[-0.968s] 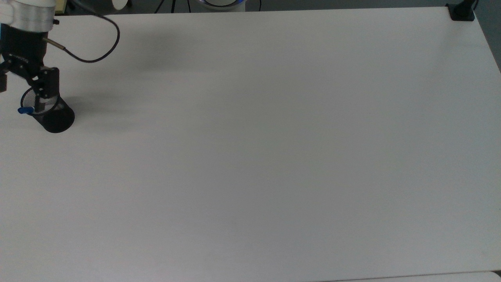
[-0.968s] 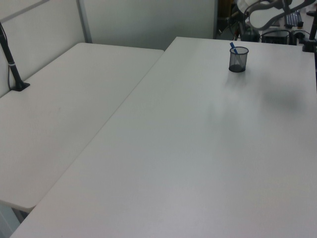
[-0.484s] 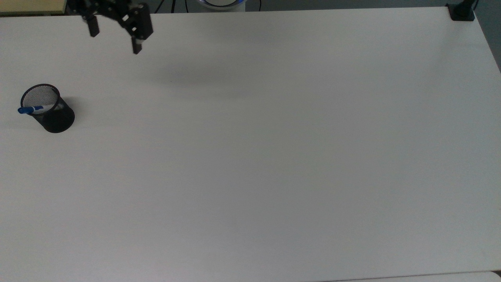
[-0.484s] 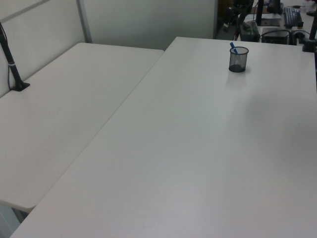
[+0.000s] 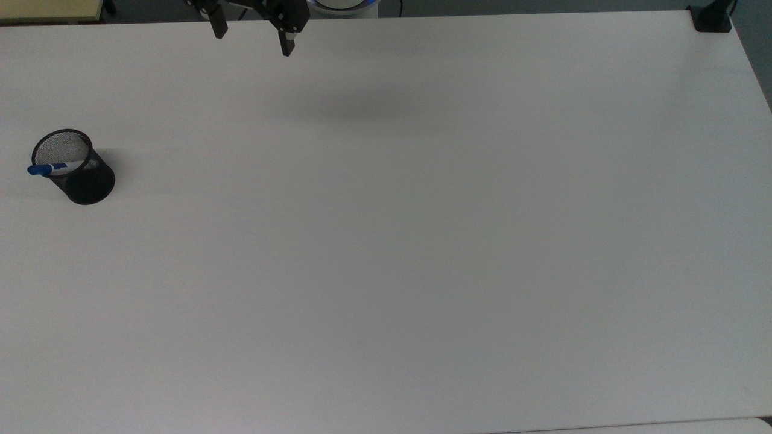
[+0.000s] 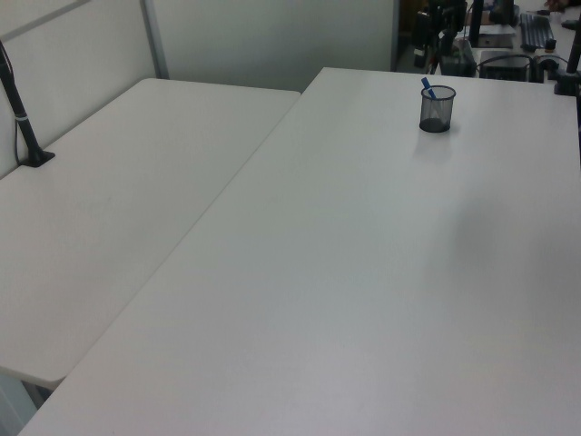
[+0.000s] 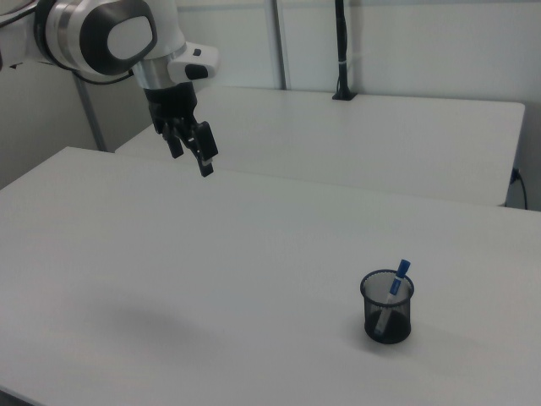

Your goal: Insert the marker

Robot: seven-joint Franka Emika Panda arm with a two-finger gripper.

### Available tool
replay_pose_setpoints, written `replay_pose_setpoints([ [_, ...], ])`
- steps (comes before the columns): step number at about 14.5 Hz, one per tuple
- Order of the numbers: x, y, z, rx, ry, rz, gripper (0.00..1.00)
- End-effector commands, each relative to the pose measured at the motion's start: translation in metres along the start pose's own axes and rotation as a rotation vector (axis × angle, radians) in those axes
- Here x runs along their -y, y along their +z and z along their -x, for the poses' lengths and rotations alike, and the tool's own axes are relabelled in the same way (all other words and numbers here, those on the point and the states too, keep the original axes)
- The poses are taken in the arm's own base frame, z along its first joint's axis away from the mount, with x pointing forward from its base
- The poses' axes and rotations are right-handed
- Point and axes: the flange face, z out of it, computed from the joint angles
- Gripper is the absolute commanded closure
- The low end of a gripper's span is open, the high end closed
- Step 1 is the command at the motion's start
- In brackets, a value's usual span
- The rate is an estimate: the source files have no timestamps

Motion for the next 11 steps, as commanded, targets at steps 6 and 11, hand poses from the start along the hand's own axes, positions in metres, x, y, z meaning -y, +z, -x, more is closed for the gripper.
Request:
replay_pose_setpoints([
  [6,0.024,0.015,-0.002,0.000,-0.276,0.077,0.00],
  [11,0.020,0.009,-0.003,-0.010,-0.261,0.079,0.00],
])
